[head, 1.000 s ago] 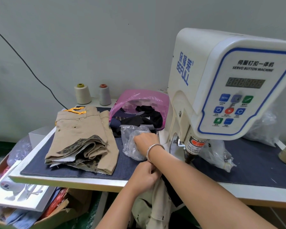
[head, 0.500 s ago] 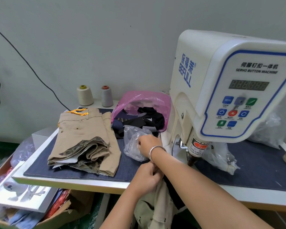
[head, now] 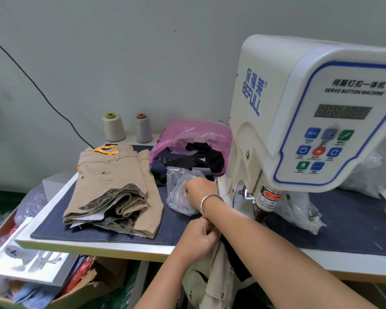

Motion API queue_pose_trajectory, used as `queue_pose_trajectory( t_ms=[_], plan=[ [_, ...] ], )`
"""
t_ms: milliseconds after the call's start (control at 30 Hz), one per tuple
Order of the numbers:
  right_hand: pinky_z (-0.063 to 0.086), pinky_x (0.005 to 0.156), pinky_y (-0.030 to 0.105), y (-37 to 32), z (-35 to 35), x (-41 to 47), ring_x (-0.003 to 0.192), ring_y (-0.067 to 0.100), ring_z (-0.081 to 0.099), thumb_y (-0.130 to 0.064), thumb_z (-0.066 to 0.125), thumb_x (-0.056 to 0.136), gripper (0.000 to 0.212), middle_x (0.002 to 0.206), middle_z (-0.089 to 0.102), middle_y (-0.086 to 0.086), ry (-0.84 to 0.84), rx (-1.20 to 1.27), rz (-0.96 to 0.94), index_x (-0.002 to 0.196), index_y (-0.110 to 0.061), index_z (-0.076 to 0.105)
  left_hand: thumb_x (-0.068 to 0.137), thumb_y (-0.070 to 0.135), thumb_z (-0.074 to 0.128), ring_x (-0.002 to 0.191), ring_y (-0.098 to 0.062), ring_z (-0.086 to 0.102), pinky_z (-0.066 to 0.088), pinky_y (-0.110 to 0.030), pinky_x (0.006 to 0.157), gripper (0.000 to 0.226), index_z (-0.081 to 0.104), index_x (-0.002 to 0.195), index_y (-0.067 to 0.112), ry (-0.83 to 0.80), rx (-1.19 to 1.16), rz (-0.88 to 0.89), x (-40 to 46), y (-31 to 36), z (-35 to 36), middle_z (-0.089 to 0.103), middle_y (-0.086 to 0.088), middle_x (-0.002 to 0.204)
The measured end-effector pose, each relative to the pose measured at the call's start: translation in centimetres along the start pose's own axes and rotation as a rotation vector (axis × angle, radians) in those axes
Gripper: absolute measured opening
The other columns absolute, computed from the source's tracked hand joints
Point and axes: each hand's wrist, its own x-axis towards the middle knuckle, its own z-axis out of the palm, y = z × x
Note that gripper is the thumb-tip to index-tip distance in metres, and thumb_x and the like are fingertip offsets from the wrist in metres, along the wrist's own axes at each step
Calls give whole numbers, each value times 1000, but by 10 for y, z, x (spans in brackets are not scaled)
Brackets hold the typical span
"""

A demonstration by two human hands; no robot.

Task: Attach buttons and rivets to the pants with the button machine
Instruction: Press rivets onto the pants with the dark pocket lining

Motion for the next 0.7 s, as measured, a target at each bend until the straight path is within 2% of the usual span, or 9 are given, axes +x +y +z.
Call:
queue_pose_trajectory(
  t_ms=[233, 367, 500, 700],
  plan=[
    [38, 67, 32, -2, -4, -3, 101, 28, 62, -3, 44, 89, 30, 108, 65, 7, 31, -100, -44, 110, -13, 63, 87, 2, 52, 52, 3, 41, 33, -12, 54, 32, 49, 64, 24, -23, 1, -21, -2, 4, 0, 52, 21, 53],
    [38, 66, 31, -1, -3, -5, 102, 27, 62, -3, 45, 88, 30, 108, 65, 6, 13, -104, -41, 110, -14, 62, 83, 13, 51, 56, -4, 35, 31, -22, 56, 18, 49, 66, 7, -37, -12, -23, -3, 4, -1, 45, 13, 57],
    [38, 69, 31, -1, -2, -4, 104, 26, 61, -7, 45, 90, 29, 110, 64, 4, -15, -69, 4, 113, -16, 61, 80, 16, 50, 57, -5, 35, 31, -23, 56, 16, 49, 69, 5, -18, -30, -29, -4, 3, 0, 43, 13, 58],
    [39, 69, 32, -1, -1, -5, 105, 26, 61, -2, 45, 89, 31, 111, 64, 5, -17, -71, 31, 116, -12, 58, 77, 16, 49, 61, -6, 39, 34, -25, 59, 15, 52, 71, 3, -26, -66, -36, -2, 1, -1, 48, 7, 62]
  ],
)
